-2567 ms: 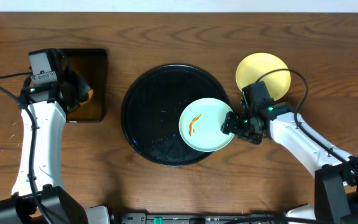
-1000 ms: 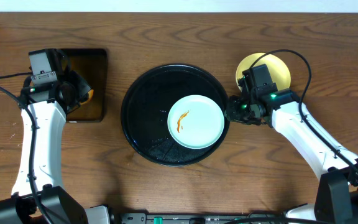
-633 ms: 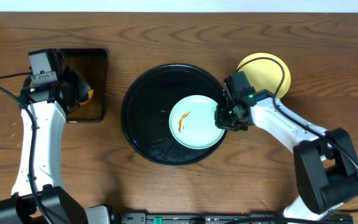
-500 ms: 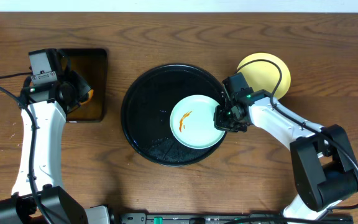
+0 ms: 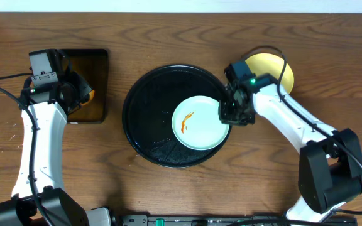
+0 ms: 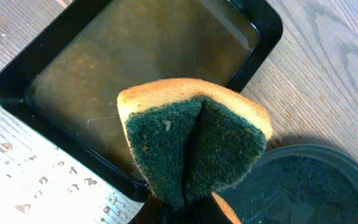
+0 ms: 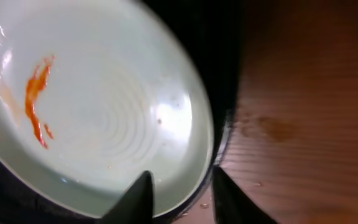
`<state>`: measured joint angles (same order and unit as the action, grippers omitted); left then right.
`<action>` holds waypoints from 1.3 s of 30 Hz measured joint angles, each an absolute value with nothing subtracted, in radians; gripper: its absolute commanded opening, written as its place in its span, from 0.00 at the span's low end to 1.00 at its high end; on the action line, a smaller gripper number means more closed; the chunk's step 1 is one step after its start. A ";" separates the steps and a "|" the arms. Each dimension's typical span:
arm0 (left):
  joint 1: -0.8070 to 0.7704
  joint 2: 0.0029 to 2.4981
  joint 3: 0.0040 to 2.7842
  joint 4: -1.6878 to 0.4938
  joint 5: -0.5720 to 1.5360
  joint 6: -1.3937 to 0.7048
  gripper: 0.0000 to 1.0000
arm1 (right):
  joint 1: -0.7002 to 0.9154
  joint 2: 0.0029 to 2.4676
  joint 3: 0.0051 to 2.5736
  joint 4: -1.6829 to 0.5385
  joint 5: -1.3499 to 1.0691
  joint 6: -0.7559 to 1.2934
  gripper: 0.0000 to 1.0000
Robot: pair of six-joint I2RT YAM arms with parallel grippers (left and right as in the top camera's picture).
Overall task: Clean dirty plates on tray and stack at the side
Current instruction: 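Grip the light-blue plate rim with the right gripper and pull it to center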
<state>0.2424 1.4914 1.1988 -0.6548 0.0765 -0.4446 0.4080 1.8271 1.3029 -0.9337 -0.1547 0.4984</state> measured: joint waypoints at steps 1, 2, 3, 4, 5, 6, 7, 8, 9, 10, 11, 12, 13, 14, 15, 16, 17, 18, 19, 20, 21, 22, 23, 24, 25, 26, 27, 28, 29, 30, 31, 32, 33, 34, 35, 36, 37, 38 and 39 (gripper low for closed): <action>0.242 1.491 1.199 -0.655 0.076 -0.445 0.08 | 0.408 1.827 1.313 -0.939 -0.136 0.495 0.32; 0.242 1.491 1.199 -0.655 0.076 -0.445 0.08 | 0.408 1.827 1.317 -0.942 -0.119 0.493 0.32; 0.242 1.491 1.199 -0.655 0.076 -0.445 0.08 | 0.408 1.827 1.317 -0.945 -0.107 0.492 0.32; 0.242 1.491 1.199 -0.655 0.076 -0.445 0.08 | 0.408 1.830 1.317 -0.947 -0.094 0.492 0.31; 0.242 1.491 1.199 -0.655 0.076 -0.445 0.08 | 0.408 1.832 1.317 -0.942 -0.089 0.492 0.31; 0.242 1.491 1.199 -0.655 0.076 -0.445 0.08 | 0.408 1.837 1.317 -0.934 -0.083 0.490 0.31; 0.242 1.491 1.199 -0.655 0.076 -0.445 0.08 | 0.408 1.843 1.317 -0.922 -0.076 0.488 0.31; 0.242 1.491 1.199 -0.655 0.076 -0.445 0.08 | 0.408 1.850 1.317 -0.914 -0.073 0.488 0.31; 0.242 1.491 1.199 -0.655 0.076 -0.445 0.08 | 0.408 1.858 1.317 -0.907 -0.070 0.488 0.31; 0.242 1.491 1.199 -0.655 0.076 -0.445 0.08 | 0.408 1.867 1.317 -0.903 -0.069 0.487 0.30; 0.242 1.491 1.199 -0.655 0.076 -0.445 0.08 | 0.408 1.876 1.317 -0.901 -0.068 0.486 0.30; 0.242 1.491 1.199 -0.655 0.076 -0.445 0.08 | 0.408 1.888 1.317 -0.900 -0.068 0.485 0.29; 0.242 1.491 1.199 -0.655 0.076 -0.445 0.08 | 0.408 1.900 1.317 -0.900 -0.069 0.482 0.27; 0.242 1.491 1.199 -0.655 0.076 -0.445 0.08 | 0.408 1.913 1.317 -0.899 -0.072 0.479 0.27; 0.242 1.491 1.199 -0.655 0.076 -0.445 0.08 | 0.408 1.925 1.317 -0.897 -0.078 0.476 0.26; 0.242 1.491 1.199 -0.655 0.076 -0.445 0.08 | 0.408 1.939 1.317 -0.893 -0.087 0.469 0.26; 0.242 1.491 1.199 -0.655 0.076 -0.445 0.08 | 0.408 1.948 1.317 -0.892 -0.090 0.466 0.25; 0.242 1.491 1.199 -0.655 0.076 -0.445 0.08 | 0.408 1.952 1.317 -0.891 -0.093 0.463 0.25; 0.242 1.491 1.199 -0.655 0.076 -0.445 0.08 | 0.408 1.955 1.317 -0.890 -0.093 0.461 0.25; 0.242 1.491 1.199 -0.655 0.076 -0.445 0.07 | 0.408 1.956 1.317 -0.889 -0.093 0.458 0.25; 0.242 1.491 1.199 -0.655 0.076 -0.445 0.08 | 0.408 1.957 1.317 -0.889 -0.093 0.455 0.25; 0.242 1.491 1.199 -0.655 0.076 -0.445 0.08 | 0.408 1.957 1.317 -0.889 -0.093 0.454 0.24; 0.242 1.491 1.199 -0.655 0.076 -0.445 0.08 | 0.408 1.957 1.317 -0.890 -0.093 0.451 0.24; 0.242 1.491 1.199 -0.655 0.076 -0.445 0.08 | 0.408 1.957 1.317 -0.892 -0.093 0.450 0.23; 0.242 1.491 1.199 -0.655 0.076 -0.445 0.08 | 0.408 1.957 1.317 -0.897 -0.093 0.448 0.23; 0.242 1.491 1.199 -0.655 0.076 -0.445 0.08 | 0.408 1.957 1.317 -0.905 -0.093 0.446 0.23; 0.242 1.491 1.199 -0.655 0.076 -0.445 0.08 | 0.408 1.957 1.317 -0.914 -0.095 0.444 0.23; 0.242 1.491 1.199 -0.655 0.077 -0.445 0.08 | 0.408 1.957 1.318 -0.927 -0.097 0.443 0.22; 0.242 1.491 1.199 -0.655 0.076 -0.445 0.08 | 0.408 1.957 1.319 -0.942 -0.097 0.442 0.23; 0.242 1.491 1.199 -0.655 0.076 -0.445 0.08 | 0.408 1.957 1.324 -0.965 -0.097 0.441 0.23; 0.242 1.491 1.199 -0.655 0.077 -0.445 0.08 | 0.408 1.957 1.330 -0.979 -0.096 0.440 0.24; 0.242 1.491 1.199 -0.655 0.077 -0.445 0.08 | 0.408 1.957 1.343 -1.003 -0.096 0.439 0.24; 0.242 1.491 1.199 -0.655 0.077 -0.445 0.08 | 0.408 1.957 1.359 -1.022 -0.096 0.438 0.24; 0.242 1.491 1.199 -0.655 0.076 -0.445 0.08 | 0.408 1.957 1.377 -1.041 -0.096 0.436 0.24; 0.242 1.491 1.199 -0.655 0.076 -0.445 0.08 | 0.408 1.957 1.398 -1.059 -0.094 0.435 0.24; 0.242 1.491 1.199 -0.655 0.076 -0.444 0.08 | 0.410 1.957 1.416 -1.074 -0.093 0.434 0.25; 0.242 1.491 1.199 -0.655 0.077 -0.445 0.08 | 0.410 1.957 1.433 -1.085 -0.090 0.432 0.27; 0.242 1.491 1.199 -0.655 0.076 -0.445 0.08 | 0.412 1.957 1.444 -1.089 -0.090 0.431 0.28; 0.242 1.491 1.199 -0.655 0.076 -0.445 0.08 | 0.414 1.957 1.451 -1.088 -0.089 0.427 0.28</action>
<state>0.2424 1.4914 1.1988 -0.6552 0.0765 -0.4446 0.4141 1.9568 1.4509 -1.0878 -0.0887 0.4271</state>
